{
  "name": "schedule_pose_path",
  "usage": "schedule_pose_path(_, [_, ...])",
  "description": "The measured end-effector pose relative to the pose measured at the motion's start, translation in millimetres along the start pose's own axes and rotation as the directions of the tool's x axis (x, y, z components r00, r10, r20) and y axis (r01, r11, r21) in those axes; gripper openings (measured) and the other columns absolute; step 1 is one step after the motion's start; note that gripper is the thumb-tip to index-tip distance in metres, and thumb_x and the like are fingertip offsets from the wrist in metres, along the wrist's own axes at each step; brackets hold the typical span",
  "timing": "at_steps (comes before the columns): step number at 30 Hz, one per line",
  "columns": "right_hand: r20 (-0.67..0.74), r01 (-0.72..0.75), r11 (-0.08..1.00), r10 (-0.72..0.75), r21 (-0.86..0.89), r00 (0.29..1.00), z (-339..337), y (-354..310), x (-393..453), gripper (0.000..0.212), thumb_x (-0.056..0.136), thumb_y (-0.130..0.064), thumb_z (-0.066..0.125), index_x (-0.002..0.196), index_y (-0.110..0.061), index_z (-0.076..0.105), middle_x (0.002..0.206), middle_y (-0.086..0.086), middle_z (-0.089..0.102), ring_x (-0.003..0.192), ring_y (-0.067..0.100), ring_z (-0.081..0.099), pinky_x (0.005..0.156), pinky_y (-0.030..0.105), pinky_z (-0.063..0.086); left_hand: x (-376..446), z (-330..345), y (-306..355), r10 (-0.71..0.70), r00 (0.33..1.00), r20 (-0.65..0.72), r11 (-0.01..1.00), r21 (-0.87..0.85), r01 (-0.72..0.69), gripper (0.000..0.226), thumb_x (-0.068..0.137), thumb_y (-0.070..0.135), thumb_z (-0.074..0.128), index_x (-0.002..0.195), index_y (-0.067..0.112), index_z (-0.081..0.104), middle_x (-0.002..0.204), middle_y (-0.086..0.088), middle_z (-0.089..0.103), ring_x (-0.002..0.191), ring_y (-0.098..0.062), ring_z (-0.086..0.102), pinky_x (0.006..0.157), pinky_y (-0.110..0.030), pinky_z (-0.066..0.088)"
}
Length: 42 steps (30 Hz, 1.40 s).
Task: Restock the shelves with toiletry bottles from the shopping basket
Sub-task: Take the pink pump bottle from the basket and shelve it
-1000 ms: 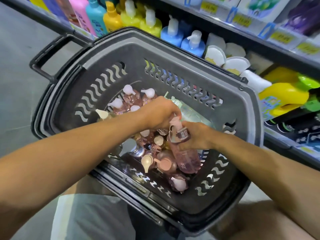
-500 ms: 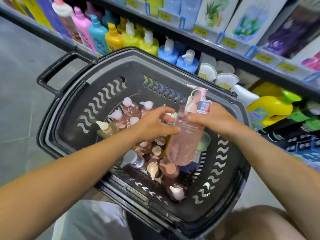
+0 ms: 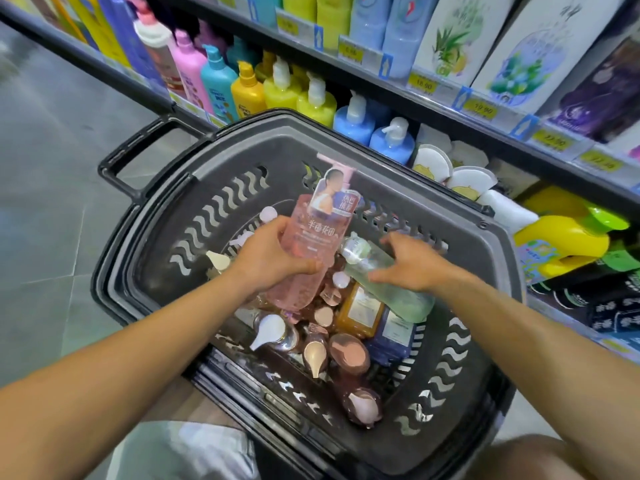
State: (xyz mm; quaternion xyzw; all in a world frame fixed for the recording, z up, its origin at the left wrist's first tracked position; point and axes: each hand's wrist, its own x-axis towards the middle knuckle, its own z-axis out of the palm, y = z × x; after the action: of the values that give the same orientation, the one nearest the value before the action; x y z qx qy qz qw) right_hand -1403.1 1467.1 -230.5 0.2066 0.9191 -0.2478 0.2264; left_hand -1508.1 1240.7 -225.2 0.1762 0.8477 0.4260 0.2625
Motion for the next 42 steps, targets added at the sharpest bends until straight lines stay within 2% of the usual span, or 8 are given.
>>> schedule_pose_path(3, [0.093, -0.026, 0.977, 0.047, -0.211, 0.995, 20, 1, 18, 0.076, 0.075, -0.048, 0.075, 0.130, -0.009, 0.041, 0.129, 0.011, 0.050, 0.112, 0.028, 0.052, 0.084, 0.033, 0.044, 5, -6, -6, -0.018, 0.999, -0.048, 1.000, 0.006, 0.019, 0.062, 0.056, 0.025, 0.092, 0.110, 0.020, 0.062, 0.098, 0.010, 0.069, 0.090, -0.009, 0.066, 0.085, -0.035, 0.054])
schedule_pose_path(8, [0.023, -0.111, 0.968, 0.119, -0.224, 0.993, 44, 3, 38, 0.072, 0.077, -0.039, 0.079, 0.128, -0.010, 0.038, 0.131, 0.014, 0.047, 0.117, 0.034, 0.050, 0.092, 0.040, 0.047, 9, -7, -11, -0.065, 0.995, -0.076, 0.994, -0.097, 0.058, 0.057, 0.058, 0.020, 0.092, 0.107, 0.020, 0.063, 0.099, 0.008, 0.071, 0.089, -0.010, 0.068, 0.086, -0.040, 0.056])
schedule_pose_path(13, [-0.063, -0.153, 0.930, 0.140, -0.333, 0.988, 59, 3, 42, 0.095, 0.059, -0.060, 0.083, 0.130, -0.013, 0.040, 0.125, 0.008, 0.040, 0.118, 0.030, 0.042, 0.094, 0.041, 0.043, 14, -4, -13, -0.076, 0.993, -0.091, 0.995, -0.078, 0.069, 0.057, 0.058, 0.024, 0.090, 0.109, 0.022, 0.063, 0.097, 0.011, 0.069, 0.087, -0.006, 0.066, 0.081, -0.032, 0.055])
schedule_pose_path(19, [-0.034, -0.178, 0.981, 0.176, -0.075, 0.984, 58, 11, 39, 0.072, 0.061, -0.048, 0.084, 0.104, -0.017, 0.035, 0.106, 0.007, 0.056, 0.088, 0.027, 0.055, 0.068, 0.033, 0.043, 15, -5, -16, -0.096, 0.992, -0.077, 0.989, -0.116, 0.087, 0.054, 0.059, 0.022, 0.091, 0.106, 0.023, 0.064, 0.093, 0.012, 0.070, 0.080, 0.002, 0.066, 0.072, -0.022, 0.052])
schedule_pose_path(25, [-0.211, -0.102, 0.950, 0.169, 0.297, 0.963, 36, -1, 17, 0.074, 0.059, -0.042, 0.088, 0.110, -0.017, 0.040, 0.103, 0.001, 0.057, 0.092, 0.021, 0.056, 0.077, 0.036, 0.051, 7, -6, -7, -0.109, 0.989, -0.104, 0.970, -0.227, 0.083, 0.048, 0.060, 0.015, 0.090, 0.098, 0.030, 0.064, 0.090, 0.020, 0.072, 0.079, 0.002, 0.068, 0.061, -0.012, 0.051])
schedule_pose_path(30, [-0.323, -0.024, 0.876, 0.203, 0.482, 0.924, -10, -24, -25, 0.073, 0.057, -0.038, 0.089, 0.110, -0.026, 0.041, 0.100, -0.008, 0.058, 0.087, 0.012, 0.058, 0.070, 0.026, 0.046, -16, -27, 41, -0.129, 0.985, -0.116, 0.950, -0.299, 0.089, 0.059, 0.059, 0.010, 0.091, 0.111, 0.019, 0.064, 0.102, 0.006, 0.073, 0.092, -0.010, 0.070, 0.087, -0.037, 0.056])
schedule_pose_path(35, [-0.355, 0.008, 0.757, 0.296, 0.653, 0.887, -83, -51, -103, 0.061, 0.057, -0.040, 0.088, 0.094, -0.046, 0.041, 0.088, -0.026, 0.055, 0.075, -0.012, 0.052, 0.057, 0.009, 0.036, -62, -67, 126, -0.139, 0.986, -0.095, 0.929, -0.357, 0.096, 0.061, 0.062, 0.003, 0.088, 0.116, 0.014, 0.061, 0.108, -0.001, 0.072, 0.099, -0.017, 0.069, 0.093, -0.047, 0.054])
schedule_pose_path(42, [-0.477, 0.087, 0.751, 0.321, 0.655, 0.818, -200, -101, -252, 0.076, 0.052, -0.032, 0.088, 0.116, -0.030, 0.047, 0.110, -0.004, 0.051, 0.096, 0.014, 0.057, 0.077, 0.034, 0.052, -156, -132, 266, -0.109, 0.994, -0.010, 0.920, -0.380, 0.097, 0.065, 0.051, 0.014, 0.088, 0.111, 0.015, 0.063, 0.106, -0.004, 0.073, 0.099, -0.022, 0.069, 0.092, -0.047, 0.054])
